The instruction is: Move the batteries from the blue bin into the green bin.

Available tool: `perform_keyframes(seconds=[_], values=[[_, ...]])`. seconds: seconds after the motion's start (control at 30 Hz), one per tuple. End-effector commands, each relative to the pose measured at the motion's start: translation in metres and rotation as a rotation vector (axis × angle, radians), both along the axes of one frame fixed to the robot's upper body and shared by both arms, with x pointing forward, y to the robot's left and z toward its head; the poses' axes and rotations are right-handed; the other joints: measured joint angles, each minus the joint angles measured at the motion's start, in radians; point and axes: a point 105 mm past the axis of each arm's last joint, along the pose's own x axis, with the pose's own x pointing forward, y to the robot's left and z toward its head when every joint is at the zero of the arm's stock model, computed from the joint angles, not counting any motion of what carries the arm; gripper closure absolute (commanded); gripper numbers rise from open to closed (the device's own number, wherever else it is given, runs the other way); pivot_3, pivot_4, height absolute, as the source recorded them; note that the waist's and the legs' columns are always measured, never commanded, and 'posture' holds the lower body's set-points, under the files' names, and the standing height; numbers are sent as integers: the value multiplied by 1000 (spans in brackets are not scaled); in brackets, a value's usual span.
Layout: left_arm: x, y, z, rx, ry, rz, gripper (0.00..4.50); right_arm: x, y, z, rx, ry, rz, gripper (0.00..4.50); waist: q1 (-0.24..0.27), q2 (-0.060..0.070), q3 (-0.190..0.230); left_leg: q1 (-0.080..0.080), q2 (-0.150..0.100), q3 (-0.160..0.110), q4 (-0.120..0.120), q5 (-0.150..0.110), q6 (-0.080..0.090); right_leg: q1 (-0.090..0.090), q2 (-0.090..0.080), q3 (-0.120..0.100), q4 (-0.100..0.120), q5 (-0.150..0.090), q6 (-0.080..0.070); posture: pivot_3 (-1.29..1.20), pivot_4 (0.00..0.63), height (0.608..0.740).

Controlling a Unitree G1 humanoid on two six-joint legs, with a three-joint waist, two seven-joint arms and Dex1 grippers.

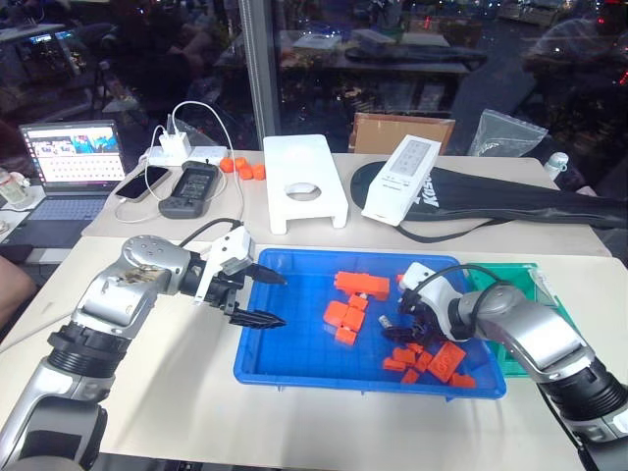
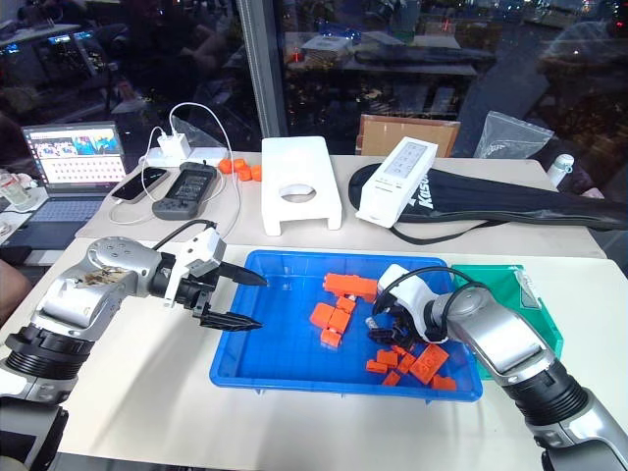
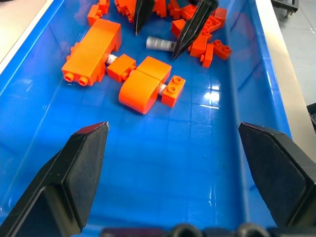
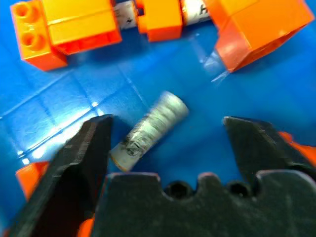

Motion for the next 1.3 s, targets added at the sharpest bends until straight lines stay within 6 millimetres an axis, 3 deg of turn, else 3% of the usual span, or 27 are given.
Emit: perform_keyframes(seconds=[0.03, 0.23, 0.27, 0.37, 0.5, 0.63, 0.73, 0.93, 1.17, 1.3], values=[[2, 3, 12, -3, -52, 2, 0, 4, 0, 17, 13, -64, -6, 2209, 1, 0, 0, 0, 0, 0, 0, 0, 0, 0, 0, 0, 0, 0, 0, 0, 150, 712], [7, -1, 10, -3, -53, -9, 0, 7, -2, 42, 32, -135, -9, 4322, 0, 0, 0, 0, 0, 0, 0, 0, 0, 0, 0, 0, 1, 0, 0, 0, 150, 712], [8, -2, 9, -4, -54, -13, 0, 5, -2, 46, 38, -140, -4, 4439, 0, 0, 0, 0, 0, 0, 0, 0, 0, 0, 0, 0, 1, 0, 0, 0, 150, 712], [10, -3, 9, -6, -57, -19, 0, 3, -2, 56, 50, -153, -1, 4439, 0, 0, 0, 0, 0, 0, 0, 0, 0, -1, 0, 0, 1, 0, 0, 0, 150, 712], [12, -5, 10, -12, -59, -27, 0, 6, -13, 86, 62, -221, -36, 4439, 0, 0, 0, 0, 0, 0, 0, 0, 0, -1, 0, 0, 1, 0, 0, 0, 150, 712], [13, -5, 9, -11, -61, -31, 0, 3, -14, 82, 51, -203, -35, 4439, 0, 0, 0, 0, 0, 0, 0, 0, 0, -1, 0, 0, 1, -1, -1, 0, 150, 712], [13, -7, 9, -14, -64, -35, 0, 0, -9, 64, 42, -157, -27, 3670, -1, 0, 0, 1, 0, 0, -1, 0, 0, -1, 0, 0, 1, -1, -1, 0, 150, 712], [11, -4, 9, -9, -64, -28, 0, -2, 2, 37, 12, -114, -32, 1600, -3, 0, 0, 0, 0, 0, 0, 0, 0, -1, 0, 0, 2, -1, -1, 0, 150, 712], [11, -2, 9, -2, -67, -19, 0, -10, 8, 8, -14, -28, -30, 1600, 0, 0, 0, 0, 0, 0, 0, 0, 0, -1, 0, 0, 2, -1, -1, 0, 150, 712], [12, -2, 9, 0, -72, -19, 0, -13, 9, -6, -35, 12, -41, 2641, -1, 0, 0, 0, 0, 0, 0, 0, 0, -1, 0, 0, 2, -1, -1, 0, 150, 712]])
